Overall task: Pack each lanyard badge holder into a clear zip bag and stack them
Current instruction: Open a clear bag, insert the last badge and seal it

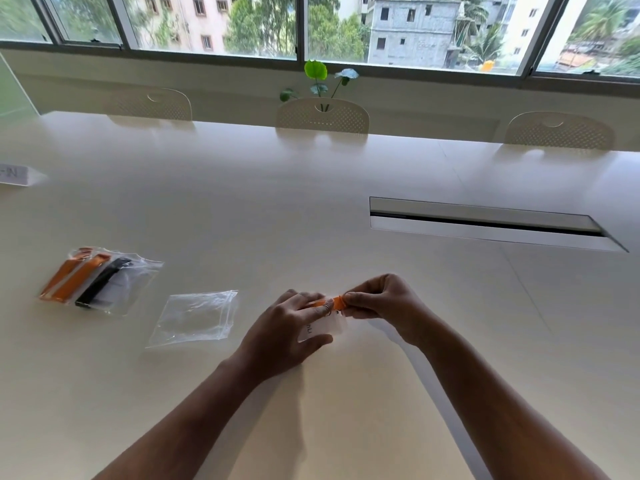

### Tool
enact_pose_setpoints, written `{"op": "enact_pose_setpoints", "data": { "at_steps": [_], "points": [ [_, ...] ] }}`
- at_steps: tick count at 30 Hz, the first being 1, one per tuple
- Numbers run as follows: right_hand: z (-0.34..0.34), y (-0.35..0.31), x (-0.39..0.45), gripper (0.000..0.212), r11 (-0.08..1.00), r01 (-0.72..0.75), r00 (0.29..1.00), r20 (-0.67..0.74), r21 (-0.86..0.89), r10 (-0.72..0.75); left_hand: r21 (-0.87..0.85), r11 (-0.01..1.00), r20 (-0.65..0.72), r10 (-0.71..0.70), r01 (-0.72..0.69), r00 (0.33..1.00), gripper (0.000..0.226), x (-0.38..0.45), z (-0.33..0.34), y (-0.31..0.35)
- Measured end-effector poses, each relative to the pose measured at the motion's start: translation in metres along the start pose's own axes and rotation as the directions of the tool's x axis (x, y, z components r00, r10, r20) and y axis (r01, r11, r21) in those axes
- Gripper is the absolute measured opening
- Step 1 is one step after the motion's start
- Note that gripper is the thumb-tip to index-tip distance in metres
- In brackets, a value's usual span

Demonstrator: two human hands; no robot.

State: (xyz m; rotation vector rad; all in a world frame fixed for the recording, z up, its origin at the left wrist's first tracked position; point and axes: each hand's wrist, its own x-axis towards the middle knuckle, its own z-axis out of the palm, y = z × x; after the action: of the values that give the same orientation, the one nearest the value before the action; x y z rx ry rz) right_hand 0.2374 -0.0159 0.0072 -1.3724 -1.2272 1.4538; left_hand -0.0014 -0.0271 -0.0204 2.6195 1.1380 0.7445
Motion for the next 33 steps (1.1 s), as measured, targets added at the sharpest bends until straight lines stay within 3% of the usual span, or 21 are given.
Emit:
{"op": "enact_pose_setpoints", "data": {
  "at_steps": [7, 11, 15, 25, 33],
  "points": [
    [-0.013, 0.0, 0.0, 0.064, 0.988, -0.08, 0.995, 0.069, 0.133, 0.071, -0.021, 0.995, -0.012, 0.095, -0.095, 0.995, 0.059, 0.005, 0.0, 0.004],
    [-0.014, 0.002, -0.006, 0.055, 0.981, -0.144, 0.979, 0.162, 0.126, 0.123, 0.002, 0.989, -0.009, 0.151, -0.15, 0.989, 0.057, 0.001, 0.004, 0.003],
    [-0.007, 0.006, -0.01, 0.043, 0.969, -0.154, 0.983, 0.125, 0.194, 0.131, -0.036, 0.985, -0.029, 0.165, -0.166, 0.986, 0.061, -0.005, 0.003, 0.005],
    [0.031, 0.003, -0.019, 0.055, 0.91, -0.07, 0.987, -0.1, 0.409, 0.122, -0.049, 0.999, -0.017, -0.018, 0.017, 1.0, 0.096, -0.013, -0.036, -0.019],
    [0.074, 0.001, -0.012, 0.046, 0.87, -0.041, 0.972, -0.182, 0.491, 0.149, 0.089, 0.967, 0.292, -0.254, 0.238, 0.922, 0.13, -0.056, -0.102, -0.114]
  ]
}}
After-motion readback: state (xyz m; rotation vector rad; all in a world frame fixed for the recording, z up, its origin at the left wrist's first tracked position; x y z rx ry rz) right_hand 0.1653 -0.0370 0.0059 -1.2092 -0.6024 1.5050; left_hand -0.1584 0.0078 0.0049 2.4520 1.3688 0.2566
